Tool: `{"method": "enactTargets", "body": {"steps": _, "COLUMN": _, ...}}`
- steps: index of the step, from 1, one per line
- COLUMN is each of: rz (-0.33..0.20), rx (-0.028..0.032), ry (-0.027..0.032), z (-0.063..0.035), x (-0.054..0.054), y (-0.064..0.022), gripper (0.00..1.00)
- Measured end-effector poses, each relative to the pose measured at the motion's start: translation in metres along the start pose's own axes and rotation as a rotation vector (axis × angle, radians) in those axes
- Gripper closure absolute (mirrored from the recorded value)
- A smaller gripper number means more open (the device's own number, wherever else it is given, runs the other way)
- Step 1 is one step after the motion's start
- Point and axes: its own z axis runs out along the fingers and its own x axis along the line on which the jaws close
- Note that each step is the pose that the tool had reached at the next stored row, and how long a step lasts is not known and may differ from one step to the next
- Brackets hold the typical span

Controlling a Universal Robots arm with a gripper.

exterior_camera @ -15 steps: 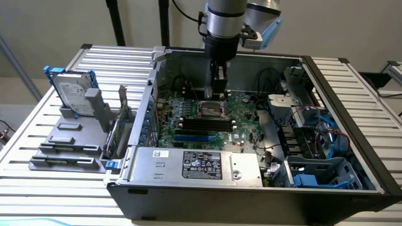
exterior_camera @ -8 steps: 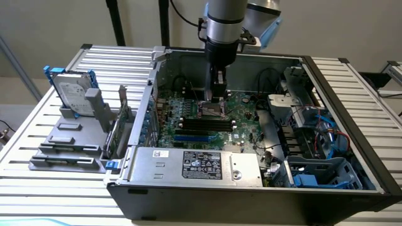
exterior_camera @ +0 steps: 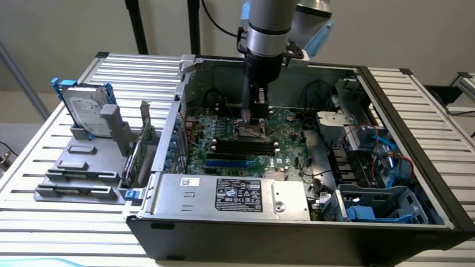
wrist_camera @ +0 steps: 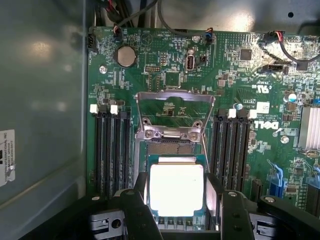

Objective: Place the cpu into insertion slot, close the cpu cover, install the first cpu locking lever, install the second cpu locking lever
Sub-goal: 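Place the cpu into insertion slot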

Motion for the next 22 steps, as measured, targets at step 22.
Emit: {"method": "enactTargets", "body": {"steps": 22, "rz": 0.001, "rx": 0.0236, "ry": 0.0006, "z": 0.0322, "x": 0.003, "y": 0.0026, "gripper": 0.45}}
